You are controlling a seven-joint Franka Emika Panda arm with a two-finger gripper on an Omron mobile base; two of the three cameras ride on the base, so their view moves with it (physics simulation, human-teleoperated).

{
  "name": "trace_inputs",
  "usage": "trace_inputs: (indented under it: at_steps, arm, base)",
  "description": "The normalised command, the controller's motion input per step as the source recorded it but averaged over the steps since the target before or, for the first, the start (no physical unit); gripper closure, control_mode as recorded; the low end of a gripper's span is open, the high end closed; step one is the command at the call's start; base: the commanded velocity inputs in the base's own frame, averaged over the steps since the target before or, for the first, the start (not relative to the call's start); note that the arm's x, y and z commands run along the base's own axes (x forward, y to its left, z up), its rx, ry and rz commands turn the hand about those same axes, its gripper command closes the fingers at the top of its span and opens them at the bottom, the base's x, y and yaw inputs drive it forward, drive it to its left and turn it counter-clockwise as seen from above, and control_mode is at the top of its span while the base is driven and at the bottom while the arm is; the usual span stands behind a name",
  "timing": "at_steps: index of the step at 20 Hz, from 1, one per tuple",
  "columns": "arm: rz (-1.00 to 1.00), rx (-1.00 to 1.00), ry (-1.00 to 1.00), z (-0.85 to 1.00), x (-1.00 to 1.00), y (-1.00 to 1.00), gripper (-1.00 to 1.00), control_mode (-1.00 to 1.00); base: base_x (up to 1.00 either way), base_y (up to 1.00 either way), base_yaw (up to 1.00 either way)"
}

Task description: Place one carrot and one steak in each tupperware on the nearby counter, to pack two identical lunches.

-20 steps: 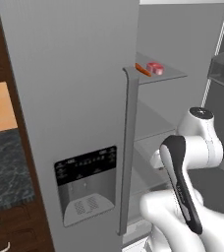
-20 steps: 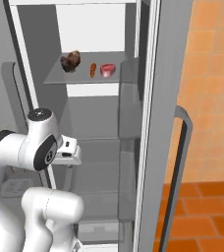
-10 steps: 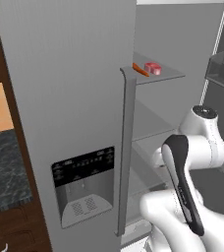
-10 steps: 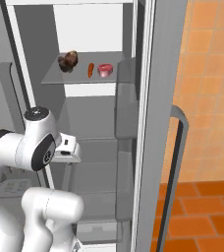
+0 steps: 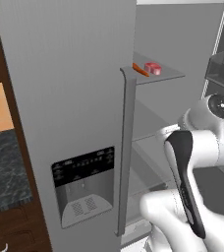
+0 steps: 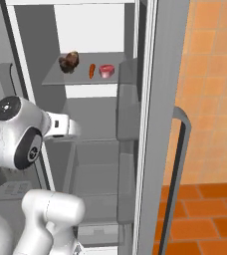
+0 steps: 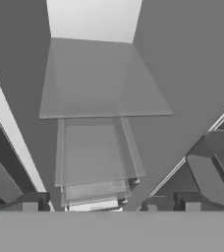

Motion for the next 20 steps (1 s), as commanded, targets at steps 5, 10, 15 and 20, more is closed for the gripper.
trace_inputs:
  at_steps: [5, 10, 15, 20]
  arm:
    - [-0.15, 0.00, -0.06, 0.95, 0.95, -0.41, -1.00, -1.00]
    - [-0.10, 0.11, -0.06, 0.54, 1.00, -0.30, -1.00, -1.00]
    - [-0.05, 0.23, 0.00, 0.16, 0.93, -0.29, -1.00, -1.00]
    - [0.00, 0.14, 0.00, 0.17, 0.73, -0.12, -1.00, -1.00]
  base:
    - [0.00, 0.00, 0.00]
    - [0.00, 0.00, 0.00]
    - [0.00, 0.00, 0.00]
    - [0.00, 0.00, 0.00]
